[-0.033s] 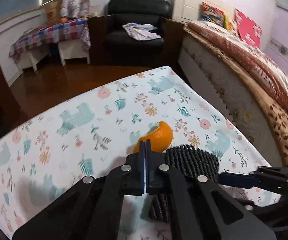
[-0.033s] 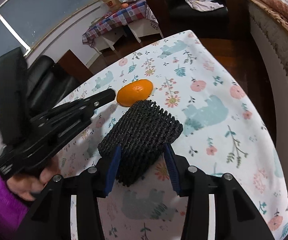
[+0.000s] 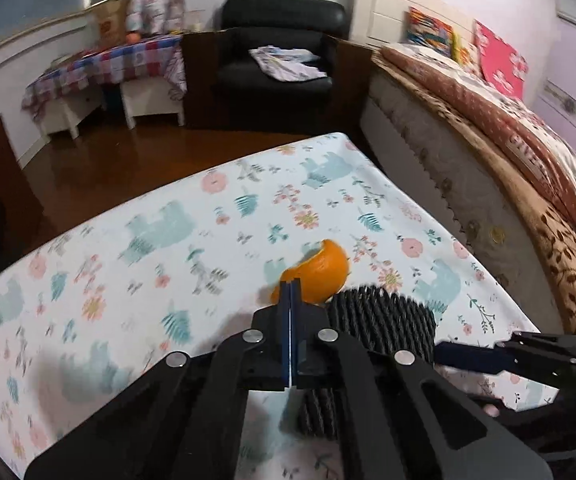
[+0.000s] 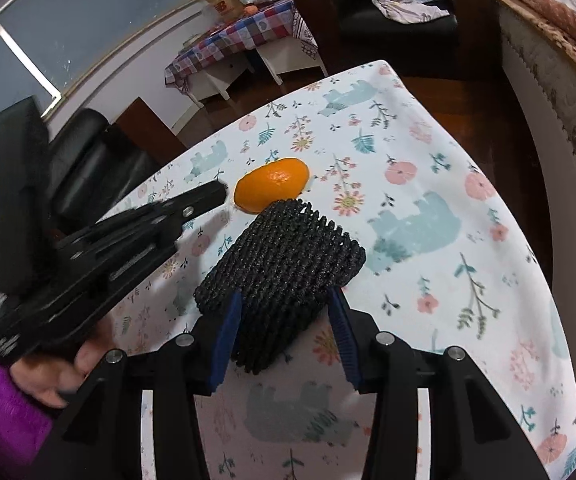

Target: Collect trash

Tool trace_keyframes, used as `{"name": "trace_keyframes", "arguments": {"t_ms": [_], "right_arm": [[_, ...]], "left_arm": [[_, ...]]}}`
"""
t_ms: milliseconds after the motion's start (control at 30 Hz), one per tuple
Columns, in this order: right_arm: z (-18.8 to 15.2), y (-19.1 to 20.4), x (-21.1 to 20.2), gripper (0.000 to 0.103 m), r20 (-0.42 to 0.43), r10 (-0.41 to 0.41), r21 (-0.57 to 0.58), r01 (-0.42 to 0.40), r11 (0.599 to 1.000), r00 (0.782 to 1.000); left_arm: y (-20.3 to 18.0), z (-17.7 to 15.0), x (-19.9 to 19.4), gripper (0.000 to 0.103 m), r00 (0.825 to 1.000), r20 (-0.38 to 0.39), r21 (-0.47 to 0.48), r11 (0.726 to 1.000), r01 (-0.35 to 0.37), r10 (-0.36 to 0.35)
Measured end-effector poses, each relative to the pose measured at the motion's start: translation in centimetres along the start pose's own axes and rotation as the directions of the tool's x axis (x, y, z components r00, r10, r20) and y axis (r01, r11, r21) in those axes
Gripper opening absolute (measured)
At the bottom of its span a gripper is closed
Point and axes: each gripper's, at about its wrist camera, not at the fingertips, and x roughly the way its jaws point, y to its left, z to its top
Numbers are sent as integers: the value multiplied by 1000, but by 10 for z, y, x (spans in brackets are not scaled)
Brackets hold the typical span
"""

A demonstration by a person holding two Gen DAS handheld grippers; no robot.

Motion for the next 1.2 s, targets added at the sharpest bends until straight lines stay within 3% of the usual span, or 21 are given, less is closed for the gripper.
{"name": "trace_keyframes", "arguments": {"t_ms": [100, 200, 267, 333, 367, 400, 467, 633, 867, 1033, 1067, 1100, 1200], "right_arm": [[3, 6, 6, 44, 16, -37, -28, 38, 999, 999], [3, 6, 12, 44, 33, -70, -40, 71, 997, 997], [3, 6, 12, 29, 45, -99, -67, 102, 993, 994], [4, 2, 12, 13, 35, -68, -72, 71, 995, 997], [4, 1, 8, 10, 35, -67, -77, 70, 995, 997], [4, 0, 7, 10, 32, -65, -81, 68, 994, 997], [3, -5, 2, 10, 28, -58, -78, 60, 995, 998], [-1, -17, -8, 9, 13, -49, -72, 50, 996, 999], [-6, -23, -10, 9, 4, -49, -82, 49, 995, 999], [-9, -22, -11, 9, 13, -54, -94, 55, 994, 998], [-10, -21, -12, 9, 12, -52, -92, 53, 994, 999], [-10, -21, -13, 9, 13, -50, -91, 51, 995, 999], [-12, -16, -21, 9, 31, -48, -100, 50, 994, 998]], "left_arm": [[5, -4, -13, 0, 1000, 17, -35, 999, -20, 20], [3, -1, -21, 0, 999, 33, -46, 999, 6, -5], [-1, 5, -22, 0, 999, 39, -36, 999, 8, -6], [-7, 10, -16, 1, 1000, 18, -6, 1000, 13, -12], [-11, 13, -10, 9, 1000, 0, 7, 1000, 16, -16], [-13, 14, -6, 26, 1000, -10, 12, 1000, 21, -21], [-16, 17, 3, 42, 1000, -24, 20, 1000, 17, -17], [-18, 21, 23, 42, 997, -59, 24, 999, 47, -45], [-18, 17, 33, 42, 999, -34, 21, 1000, 4, -3], [-23, 11, 29, 24, 999, -12, 47, 998, -41, 42], [-22, 10, 26, 17, 999, -7, 37, 998, -43, 43], [-22, 10, 24, 0, 999, -1, 28, 999, -47, 47], [-16, 8, 10, 0, 999, 18, -27, 999, -47, 48]]}}
